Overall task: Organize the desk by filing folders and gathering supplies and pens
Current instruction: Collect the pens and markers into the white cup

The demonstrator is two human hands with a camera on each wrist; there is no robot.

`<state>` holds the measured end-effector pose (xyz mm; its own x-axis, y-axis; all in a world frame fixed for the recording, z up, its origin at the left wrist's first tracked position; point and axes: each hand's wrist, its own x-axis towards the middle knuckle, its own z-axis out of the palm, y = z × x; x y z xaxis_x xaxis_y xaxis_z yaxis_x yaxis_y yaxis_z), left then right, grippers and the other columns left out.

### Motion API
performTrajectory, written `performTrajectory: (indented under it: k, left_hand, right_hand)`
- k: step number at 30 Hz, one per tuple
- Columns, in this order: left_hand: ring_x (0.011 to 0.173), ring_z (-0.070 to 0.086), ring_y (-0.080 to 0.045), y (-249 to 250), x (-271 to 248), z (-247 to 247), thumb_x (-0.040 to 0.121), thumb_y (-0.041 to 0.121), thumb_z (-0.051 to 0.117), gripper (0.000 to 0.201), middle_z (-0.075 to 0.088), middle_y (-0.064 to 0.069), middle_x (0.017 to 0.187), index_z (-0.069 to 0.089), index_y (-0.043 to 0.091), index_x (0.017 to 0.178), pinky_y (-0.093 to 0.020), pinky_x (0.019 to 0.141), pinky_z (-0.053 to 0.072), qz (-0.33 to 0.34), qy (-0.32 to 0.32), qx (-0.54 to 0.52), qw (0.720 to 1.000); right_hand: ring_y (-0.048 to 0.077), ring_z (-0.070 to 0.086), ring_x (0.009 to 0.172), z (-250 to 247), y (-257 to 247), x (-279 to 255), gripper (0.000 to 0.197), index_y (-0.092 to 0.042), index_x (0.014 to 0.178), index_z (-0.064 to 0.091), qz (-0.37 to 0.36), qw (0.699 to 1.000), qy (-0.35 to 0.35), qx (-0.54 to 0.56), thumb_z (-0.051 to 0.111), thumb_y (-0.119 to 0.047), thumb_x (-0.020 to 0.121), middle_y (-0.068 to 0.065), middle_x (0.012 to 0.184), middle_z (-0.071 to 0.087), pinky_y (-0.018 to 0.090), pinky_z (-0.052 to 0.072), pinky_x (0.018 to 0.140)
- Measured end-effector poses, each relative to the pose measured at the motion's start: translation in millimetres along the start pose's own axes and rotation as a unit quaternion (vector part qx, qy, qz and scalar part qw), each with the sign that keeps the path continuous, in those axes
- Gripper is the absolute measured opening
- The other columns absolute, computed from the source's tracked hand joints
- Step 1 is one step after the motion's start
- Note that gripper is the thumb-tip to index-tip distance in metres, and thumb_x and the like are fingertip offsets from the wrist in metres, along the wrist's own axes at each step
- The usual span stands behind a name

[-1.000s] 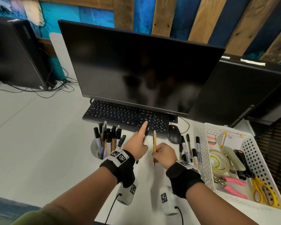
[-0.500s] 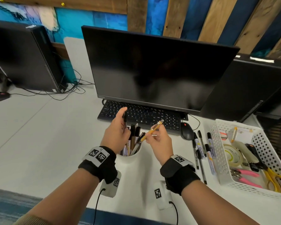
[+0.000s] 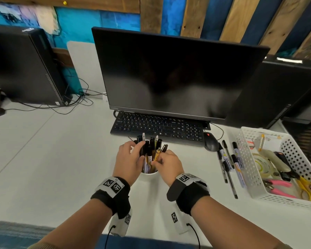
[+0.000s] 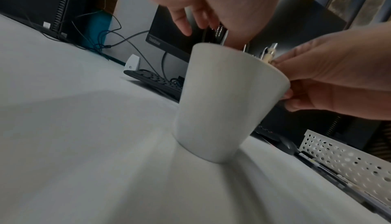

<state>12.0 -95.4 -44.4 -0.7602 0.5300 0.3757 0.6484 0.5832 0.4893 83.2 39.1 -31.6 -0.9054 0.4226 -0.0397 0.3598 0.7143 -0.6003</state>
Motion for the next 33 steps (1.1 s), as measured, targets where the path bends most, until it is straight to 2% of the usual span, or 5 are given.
performTrajectory:
  k: [10, 15, 19, 27, 33]
  left_hand:
    - [0.123, 0.037, -0.011, -20, -4, -10, 0.071, 0.024, 0.062, 0.09, 0.035, 0.003, 0.134, 0.012, 0.032, 0.146, -0.027, 0.103, 0.031, -0.085, -0.076, -0.246, 0.962]
    - [0.123, 0.039, 0.0, -35, -7, -13, 0.066, 0.024, 0.078, 0.115, 0.037, 0.014, 0.135, -0.005, 0.041, 0.145, -0.023, 0.108, 0.029, -0.156, -0.253, -0.344, 0.891]
    - [0.106, 0.044, 0.026, -40, -8, -4, 0.071, 0.009, 0.079, 0.097, 0.045, 0.03, 0.124, 0.016, 0.043, 0.135, 0.005, 0.081, 0.036, -0.13, -0.323, -0.336, 0.875]
    - [0.106, 0.06, -0.003, -48, -13, 26, 0.048, 0.049, 0.083, 0.081, 0.064, 0.015, 0.114, 0.053, 0.035, 0.122, -0.033, 0.096, 0.049, -0.13, -0.323, -0.223, 0.91]
    - [0.103, 0.06, 0.007, -22, -15, 24, 0.055, 0.029, 0.086, 0.072, 0.067, 0.019, 0.109, 0.052, 0.036, 0.118, -0.005, 0.078, 0.045, -0.112, -0.264, -0.327, 0.9]
  right_hand:
    - [0.012, 0.043, 0.067, 10, 21, -10, 0.025, -0.018, 0.091, 0.042, 0.037, 0.968, 0.113, 0.223, 0.06, -0.004, 0.08, -0.006, 0.083, 0.041, 0.017, 0.036, 0.059]
    - [0.011, 0.053, 0.098, 14, 26, -20, 0.078, -0.024, 0.127, 0.033, 0.081, 0.926, -0.035, 0.367, 0.072, -0.033, 0.059, -0.009, 0.113, 0.048, 0.027, 0.045, 0.082]
    - [0.008, 0.055, 0.11, 13, 20, -18, 0.07, -0.029, 0.122, 0.04, 0.07, 0.923, -0.103, 0.363, 0.075, -0.025, 0.061, -0.003, 0.118, 0.059, 0.033, 0.041, 0.102]
    - [0.024, 0.052, 0.118, 1, 4, -13, 0.043, -0.032, 0.114, 0.048, 0.199, 0.842, -0.16, 0.475, 0.065, -0.011, 0.081, 0.006, 0.126, 0.056, 0.045, 0.05, 0.091]
    - [0.017, 0.058, 0.1, -10, 0, -16, 0.049, -0.025, 0.125, 0.045, 0.218, 0.808, -0.151, 0.526, 0.053, 0.002, 0.085, 0.001, 0.111, 0.058, 0.05, 0.052, 0.091]
